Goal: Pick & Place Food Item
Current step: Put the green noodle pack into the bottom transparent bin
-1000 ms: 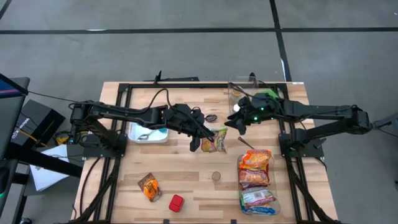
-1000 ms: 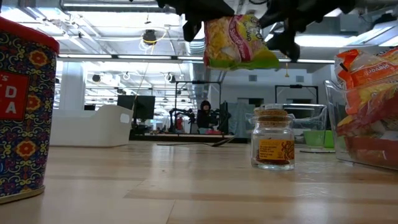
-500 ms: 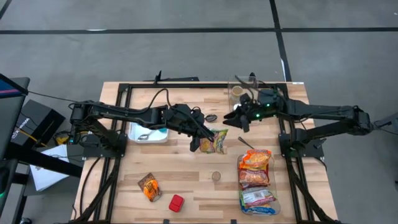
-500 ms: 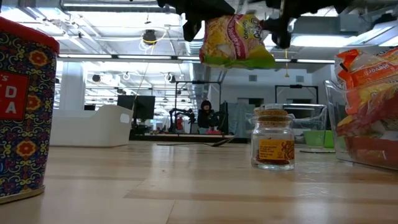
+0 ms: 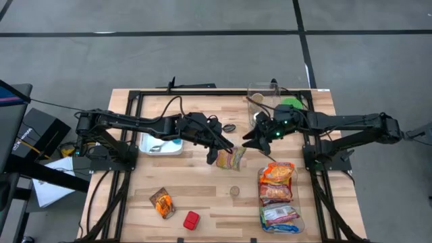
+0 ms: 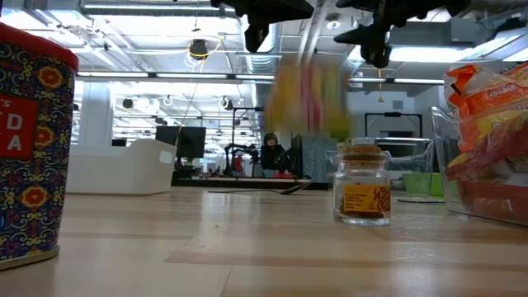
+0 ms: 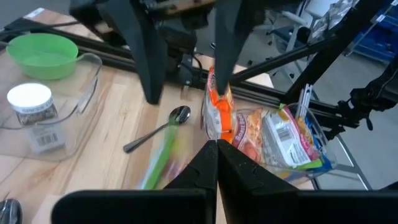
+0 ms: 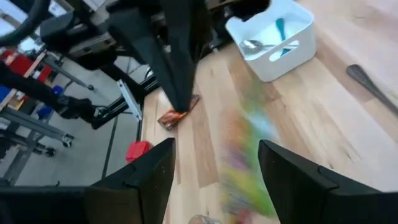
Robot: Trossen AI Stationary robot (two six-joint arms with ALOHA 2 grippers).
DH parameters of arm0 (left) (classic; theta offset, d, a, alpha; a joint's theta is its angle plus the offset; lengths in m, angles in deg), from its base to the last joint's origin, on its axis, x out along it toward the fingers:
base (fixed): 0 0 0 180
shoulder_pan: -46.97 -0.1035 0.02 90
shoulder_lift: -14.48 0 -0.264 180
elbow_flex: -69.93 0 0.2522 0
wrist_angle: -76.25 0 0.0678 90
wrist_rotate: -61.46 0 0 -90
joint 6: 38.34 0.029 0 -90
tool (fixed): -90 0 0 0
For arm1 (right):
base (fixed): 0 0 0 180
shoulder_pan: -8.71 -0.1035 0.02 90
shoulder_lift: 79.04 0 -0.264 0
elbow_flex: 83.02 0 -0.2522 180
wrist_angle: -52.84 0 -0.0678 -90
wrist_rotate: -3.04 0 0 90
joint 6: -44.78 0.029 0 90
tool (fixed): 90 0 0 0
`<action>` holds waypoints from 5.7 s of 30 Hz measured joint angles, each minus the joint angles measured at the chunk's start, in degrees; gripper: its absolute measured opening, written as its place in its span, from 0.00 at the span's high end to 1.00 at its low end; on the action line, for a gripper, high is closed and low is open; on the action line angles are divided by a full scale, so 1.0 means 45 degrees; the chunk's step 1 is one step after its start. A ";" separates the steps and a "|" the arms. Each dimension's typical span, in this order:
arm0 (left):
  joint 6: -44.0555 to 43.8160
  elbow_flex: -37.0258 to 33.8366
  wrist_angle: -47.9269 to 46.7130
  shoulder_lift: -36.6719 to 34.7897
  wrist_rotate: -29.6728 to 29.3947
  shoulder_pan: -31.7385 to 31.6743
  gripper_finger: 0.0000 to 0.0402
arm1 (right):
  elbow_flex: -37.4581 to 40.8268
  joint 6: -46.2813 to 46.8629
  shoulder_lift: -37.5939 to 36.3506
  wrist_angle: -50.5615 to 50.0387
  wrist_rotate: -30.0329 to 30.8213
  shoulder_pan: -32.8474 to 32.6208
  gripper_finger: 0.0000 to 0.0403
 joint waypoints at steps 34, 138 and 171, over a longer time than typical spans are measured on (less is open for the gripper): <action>0.0237 0.0019 -0.4826 -0.0868 -0.0029 0.0159 1.00 | 0.0000 -0.2253 0.0282 -0.0145 -0.0805 -0.0407 0.45; -0.1046 -0.0024 -1.0930 -0.5450 -0.6107 0.2662 0.67 | 0.0579 -1.3096 0.6690 0.1893 0.3209 -0.1982 0.74; -0.1054 -0.0019 -1.0969 -0.5455 -0.6193 0.2662 0.67 | -0.2244 -1.2629 0.9743 -0.0560 0.3105 -0.1812 0.98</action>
